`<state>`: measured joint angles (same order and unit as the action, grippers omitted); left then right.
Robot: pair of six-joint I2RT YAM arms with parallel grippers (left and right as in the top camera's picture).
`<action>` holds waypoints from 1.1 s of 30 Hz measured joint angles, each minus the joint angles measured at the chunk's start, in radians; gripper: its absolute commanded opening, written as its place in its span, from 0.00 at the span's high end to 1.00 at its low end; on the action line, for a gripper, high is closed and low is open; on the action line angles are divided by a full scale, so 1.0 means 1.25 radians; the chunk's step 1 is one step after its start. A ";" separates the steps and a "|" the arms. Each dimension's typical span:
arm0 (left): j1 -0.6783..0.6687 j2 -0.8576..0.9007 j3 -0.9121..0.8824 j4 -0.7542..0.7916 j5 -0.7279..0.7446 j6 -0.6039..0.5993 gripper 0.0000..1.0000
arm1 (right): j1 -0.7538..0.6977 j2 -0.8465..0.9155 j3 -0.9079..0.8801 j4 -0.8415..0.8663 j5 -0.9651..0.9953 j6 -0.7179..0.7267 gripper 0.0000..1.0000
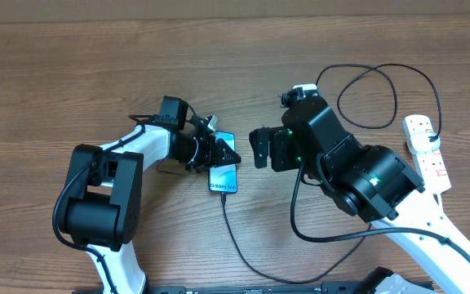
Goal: Plug charger to phone and switch on socket
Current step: 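Open the left gripper off the phone and lift both grippers away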
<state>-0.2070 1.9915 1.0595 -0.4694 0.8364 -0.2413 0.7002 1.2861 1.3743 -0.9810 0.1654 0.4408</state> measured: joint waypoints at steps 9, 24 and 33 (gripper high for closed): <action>-0.006 -0.016 0.008 -0.038 -0.050 0.003 0.39 | 0.000 0.006 0.000 0.067 0.000 0.000 0.00; -0.008 -0.023 0.017 -0.079 -0.080 0.075 0.36 | 0.000 0.114 0.000 0.086 0.038 0.026 0.00; -0.008 -0.020 0.083 -0.179 -0.186 0.086 0.35 | 0.000 0.114 0.000 0.045 0.188 0.129 0.00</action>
<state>-0.2165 1.9667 1.1637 -0.6930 0.6037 -0.1337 0.7002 1.4288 1.3743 -0.9241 0.4000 0.6018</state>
